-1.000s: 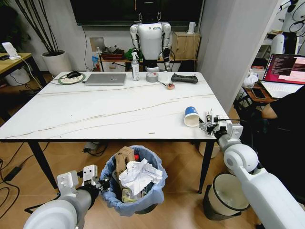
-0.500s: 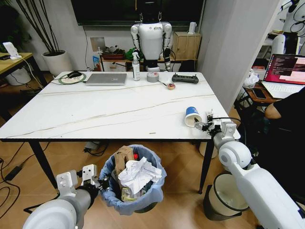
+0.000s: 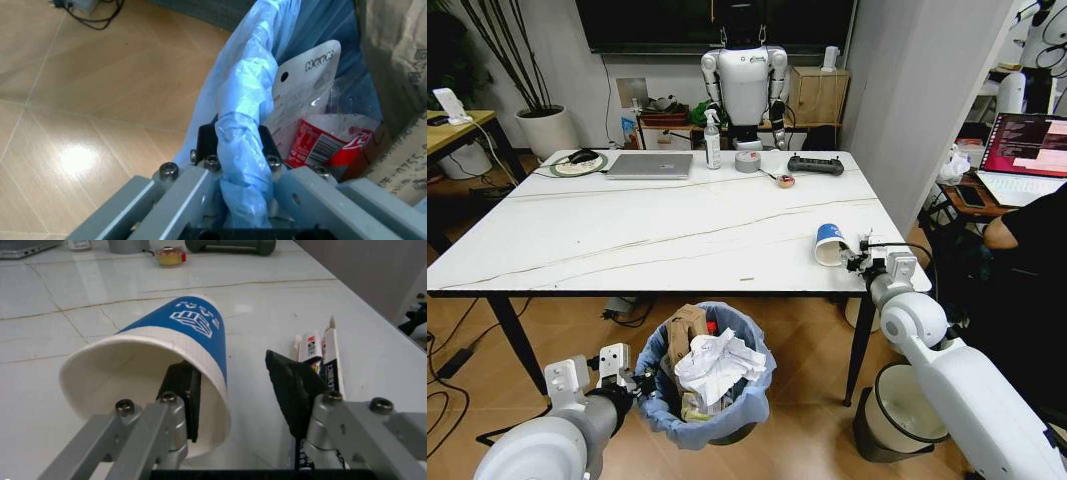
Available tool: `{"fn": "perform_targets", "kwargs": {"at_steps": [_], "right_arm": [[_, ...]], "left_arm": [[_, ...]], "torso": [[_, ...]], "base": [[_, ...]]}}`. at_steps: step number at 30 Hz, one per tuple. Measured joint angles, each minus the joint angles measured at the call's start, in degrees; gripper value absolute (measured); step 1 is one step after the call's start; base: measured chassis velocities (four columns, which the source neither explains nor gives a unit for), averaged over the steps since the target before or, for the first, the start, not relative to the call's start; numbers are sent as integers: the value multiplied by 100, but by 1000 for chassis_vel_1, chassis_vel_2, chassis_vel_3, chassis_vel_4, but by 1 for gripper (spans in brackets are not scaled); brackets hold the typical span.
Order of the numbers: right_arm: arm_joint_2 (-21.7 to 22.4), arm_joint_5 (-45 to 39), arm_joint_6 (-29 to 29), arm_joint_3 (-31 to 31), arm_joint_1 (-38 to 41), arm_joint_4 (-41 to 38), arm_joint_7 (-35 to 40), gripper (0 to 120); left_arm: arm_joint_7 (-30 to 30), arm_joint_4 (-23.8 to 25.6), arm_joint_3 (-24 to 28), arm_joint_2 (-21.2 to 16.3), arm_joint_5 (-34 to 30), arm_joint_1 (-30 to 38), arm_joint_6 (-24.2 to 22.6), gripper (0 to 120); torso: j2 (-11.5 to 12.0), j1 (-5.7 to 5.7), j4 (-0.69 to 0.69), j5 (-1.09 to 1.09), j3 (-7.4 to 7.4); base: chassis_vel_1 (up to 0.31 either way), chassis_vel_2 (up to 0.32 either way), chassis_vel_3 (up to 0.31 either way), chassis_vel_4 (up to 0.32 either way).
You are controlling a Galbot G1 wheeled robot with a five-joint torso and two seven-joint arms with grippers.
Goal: Pick up the trash bin and place the trash from the table into it.
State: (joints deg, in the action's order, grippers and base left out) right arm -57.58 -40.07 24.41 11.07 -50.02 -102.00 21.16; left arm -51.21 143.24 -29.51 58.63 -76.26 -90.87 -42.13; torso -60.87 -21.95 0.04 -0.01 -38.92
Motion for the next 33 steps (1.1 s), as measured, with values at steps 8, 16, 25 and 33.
{"fn": "perform_targets", "kwargs": {"at_steps": [8,16,25,33], "right_arm": [[-15,-69,-44,-137,90,-20,48,4],[208,-513,-76,-116,-2,-566,10,0],[923,-1470,-349,-97,-416,-2312,-1220,0],[1709,-1803,-347,-313,-508,-3326,-2207,0]], "left_arm": [[-18,0,-14,-25,-29,-6,0,0],[-21,0,2,-36,-61,47,0,0],[-23,0,-26,-12,-99,83,0,0],[-20,0,5,47,-100,137,0,0]], "torso": [[0,0,0,1,0],[0,0,0,1,1],[-1,0,0,1,1],[-1,0,0,0,1]], "base": [[0,0,0,0],[0,0,0,0],[0,0,0,0],[0,0,0,0]]}}
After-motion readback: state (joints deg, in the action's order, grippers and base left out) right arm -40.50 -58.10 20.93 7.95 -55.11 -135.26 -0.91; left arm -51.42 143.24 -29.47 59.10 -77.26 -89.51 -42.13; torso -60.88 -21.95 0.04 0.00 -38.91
